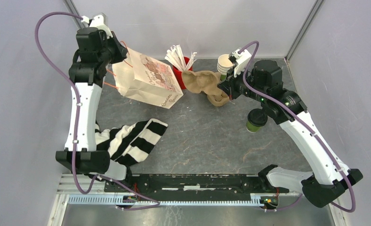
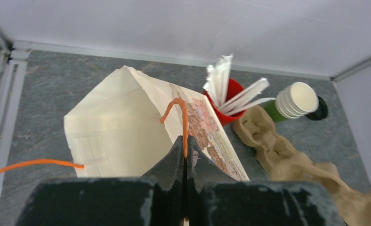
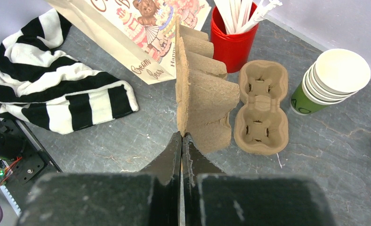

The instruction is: Pack the takeout coffee

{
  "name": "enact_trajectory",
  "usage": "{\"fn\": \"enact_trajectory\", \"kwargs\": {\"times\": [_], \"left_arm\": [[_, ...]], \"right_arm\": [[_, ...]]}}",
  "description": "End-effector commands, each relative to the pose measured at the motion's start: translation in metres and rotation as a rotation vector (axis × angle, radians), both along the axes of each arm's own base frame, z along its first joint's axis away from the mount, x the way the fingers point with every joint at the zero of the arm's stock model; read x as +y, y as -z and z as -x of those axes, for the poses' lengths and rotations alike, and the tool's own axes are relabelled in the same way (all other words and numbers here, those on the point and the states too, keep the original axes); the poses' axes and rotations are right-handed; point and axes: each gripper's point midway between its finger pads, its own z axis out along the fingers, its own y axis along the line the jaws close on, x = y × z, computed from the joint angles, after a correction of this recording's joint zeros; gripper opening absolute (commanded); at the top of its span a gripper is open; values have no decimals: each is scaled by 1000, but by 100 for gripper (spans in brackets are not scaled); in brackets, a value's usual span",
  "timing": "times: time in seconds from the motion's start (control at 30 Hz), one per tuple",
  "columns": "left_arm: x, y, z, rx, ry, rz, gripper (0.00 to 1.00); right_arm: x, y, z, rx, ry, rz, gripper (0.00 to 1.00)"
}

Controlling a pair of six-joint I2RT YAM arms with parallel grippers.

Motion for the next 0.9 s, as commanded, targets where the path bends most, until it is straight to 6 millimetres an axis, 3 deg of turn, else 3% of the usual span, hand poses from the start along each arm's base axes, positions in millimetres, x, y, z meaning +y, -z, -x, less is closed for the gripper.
{"fn": "enact_trajectory", "kwargs": {"times": [0.0,0.2,0.53,0.87], "left_arm": [[-29,-26,28,-101,173,-6,2],[-95,-7,64,-81,466,27,2],[-203,26,129,8,828,-4,2],[-278,71,206,69,1134,-122,2]], "right_arm": [[6,-31,-3,-49,1,-66,0],[0,-40,-9,-49,61,-82,0],[-44,-62,-29,-84,333,-78,0],[-79,-59,2,-75,430,-74,0]]}}
